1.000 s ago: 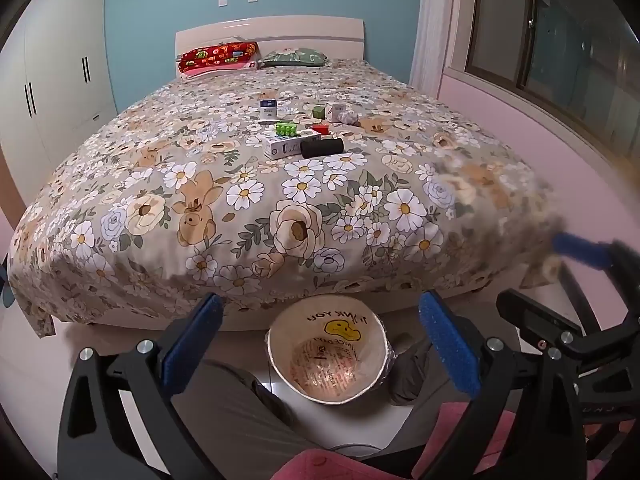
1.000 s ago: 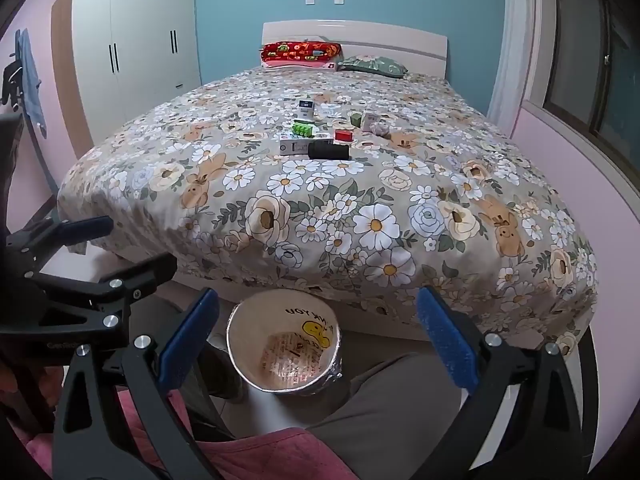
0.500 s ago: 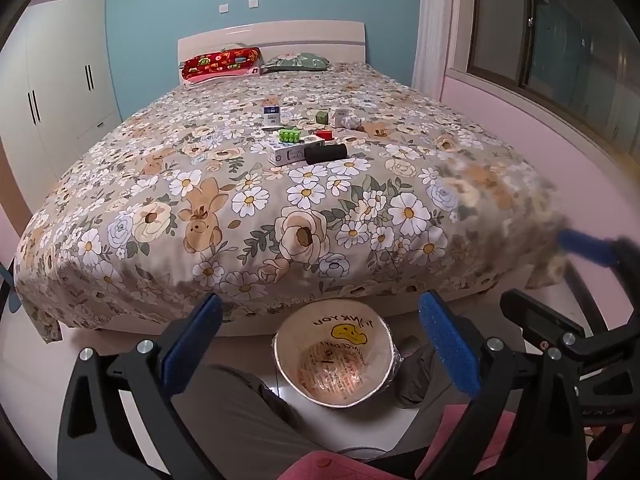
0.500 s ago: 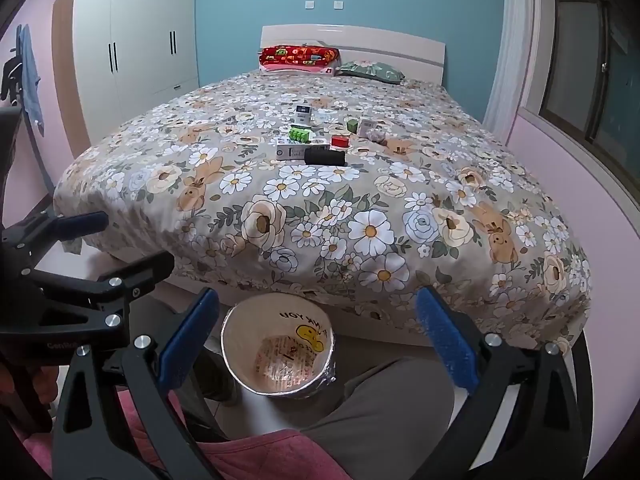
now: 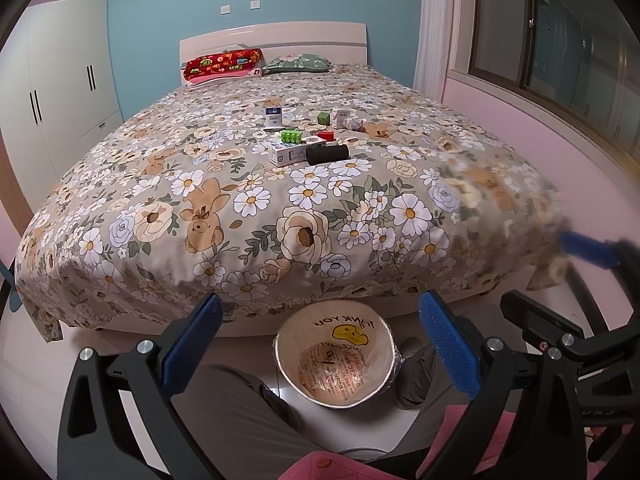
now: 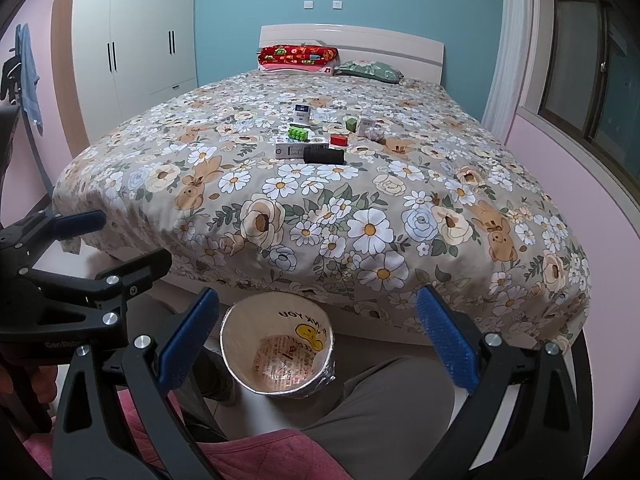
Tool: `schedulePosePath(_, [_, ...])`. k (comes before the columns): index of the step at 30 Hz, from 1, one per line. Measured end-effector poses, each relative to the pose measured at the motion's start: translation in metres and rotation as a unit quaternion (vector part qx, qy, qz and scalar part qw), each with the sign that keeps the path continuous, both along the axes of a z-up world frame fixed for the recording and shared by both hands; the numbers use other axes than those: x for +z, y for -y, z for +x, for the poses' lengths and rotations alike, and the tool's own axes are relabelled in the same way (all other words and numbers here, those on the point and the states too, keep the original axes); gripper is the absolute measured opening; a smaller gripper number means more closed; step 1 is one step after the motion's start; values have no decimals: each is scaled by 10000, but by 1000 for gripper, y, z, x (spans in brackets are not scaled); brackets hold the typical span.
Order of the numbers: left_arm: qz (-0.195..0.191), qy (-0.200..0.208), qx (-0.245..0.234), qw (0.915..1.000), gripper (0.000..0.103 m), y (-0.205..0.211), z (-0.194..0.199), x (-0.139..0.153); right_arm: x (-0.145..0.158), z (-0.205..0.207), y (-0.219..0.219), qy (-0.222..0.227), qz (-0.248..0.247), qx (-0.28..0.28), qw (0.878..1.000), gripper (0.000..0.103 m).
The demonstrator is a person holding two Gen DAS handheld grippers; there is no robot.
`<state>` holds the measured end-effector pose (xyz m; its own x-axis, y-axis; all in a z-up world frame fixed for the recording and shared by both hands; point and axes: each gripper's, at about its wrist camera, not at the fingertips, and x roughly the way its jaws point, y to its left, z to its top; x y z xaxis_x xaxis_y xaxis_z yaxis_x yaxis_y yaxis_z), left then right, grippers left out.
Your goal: Collect trash
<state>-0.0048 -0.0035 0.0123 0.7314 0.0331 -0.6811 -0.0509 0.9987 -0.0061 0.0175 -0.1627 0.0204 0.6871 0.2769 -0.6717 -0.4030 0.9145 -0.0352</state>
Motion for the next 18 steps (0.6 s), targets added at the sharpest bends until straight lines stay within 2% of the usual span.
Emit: schedulePosePath(18, [2,16,16,10000,100,-3,-2,-1,-2,0,1,-3,-5,-10,10000,97])
